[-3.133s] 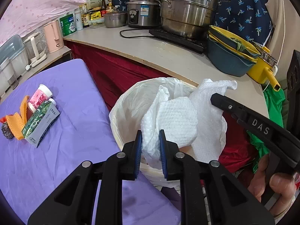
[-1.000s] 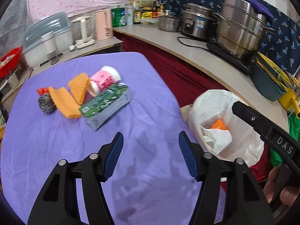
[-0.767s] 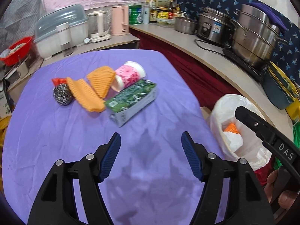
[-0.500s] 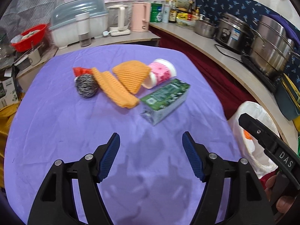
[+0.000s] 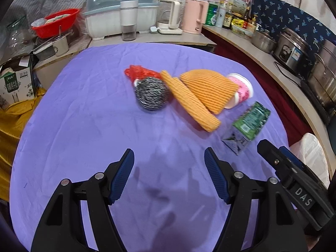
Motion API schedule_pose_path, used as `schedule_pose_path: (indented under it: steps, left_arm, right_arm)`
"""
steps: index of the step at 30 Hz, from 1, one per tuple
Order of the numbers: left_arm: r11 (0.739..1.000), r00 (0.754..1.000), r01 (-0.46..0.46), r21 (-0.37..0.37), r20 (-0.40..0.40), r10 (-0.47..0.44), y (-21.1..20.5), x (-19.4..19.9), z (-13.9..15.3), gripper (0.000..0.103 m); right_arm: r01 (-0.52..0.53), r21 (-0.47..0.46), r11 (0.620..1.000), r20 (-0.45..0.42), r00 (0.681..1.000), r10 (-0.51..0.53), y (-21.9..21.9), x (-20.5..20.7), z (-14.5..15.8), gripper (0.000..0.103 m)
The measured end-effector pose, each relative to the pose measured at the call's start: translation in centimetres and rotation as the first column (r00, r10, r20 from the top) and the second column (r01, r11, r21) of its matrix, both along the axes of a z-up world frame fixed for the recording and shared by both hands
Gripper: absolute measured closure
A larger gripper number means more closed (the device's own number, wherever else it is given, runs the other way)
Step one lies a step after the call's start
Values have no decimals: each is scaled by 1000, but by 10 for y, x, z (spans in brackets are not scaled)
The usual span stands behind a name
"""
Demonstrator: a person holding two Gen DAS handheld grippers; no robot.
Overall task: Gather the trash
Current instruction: 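Move both tools back toward the steel wool and green carton on the table, then grasp the steel wool scrubber with the left tool while the right tool grasps the green carton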
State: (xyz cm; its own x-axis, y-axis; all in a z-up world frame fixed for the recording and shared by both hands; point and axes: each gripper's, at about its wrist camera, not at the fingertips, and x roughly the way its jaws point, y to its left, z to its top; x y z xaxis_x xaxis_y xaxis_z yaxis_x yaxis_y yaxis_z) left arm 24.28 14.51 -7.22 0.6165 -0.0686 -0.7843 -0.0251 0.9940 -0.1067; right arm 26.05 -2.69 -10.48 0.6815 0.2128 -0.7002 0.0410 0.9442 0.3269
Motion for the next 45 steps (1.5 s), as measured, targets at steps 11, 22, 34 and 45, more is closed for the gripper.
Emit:
schedule_pose_path:
  steps: [11, 22, 34, 45]
  left_arm:
    - [998, 998, -62, -14, -16, 62, 42, 30, -9, 34]
    - [997, 997, -71, -30, -30, 71, 45, 67, -19, 34]
    - [999, 999, -42, 13, 0, 42, 32, 112, -28, 26]
    - [1000, 1000, -9, 4, 2, 9, 25, 116, -34, 51]
  right_arm:
    - [146, 2, 989, -59, 988, -145, 30, 46, -24, 27]
    - [271, -62, 961, -93, 957, -276, 29, 68, -36, 25]
    - [249, -80, 965, -108, 961, -256, -16, 39, -36, 51]
    - [211, -43, 977, -107, 971, -214, -29, 32, -38, 56]
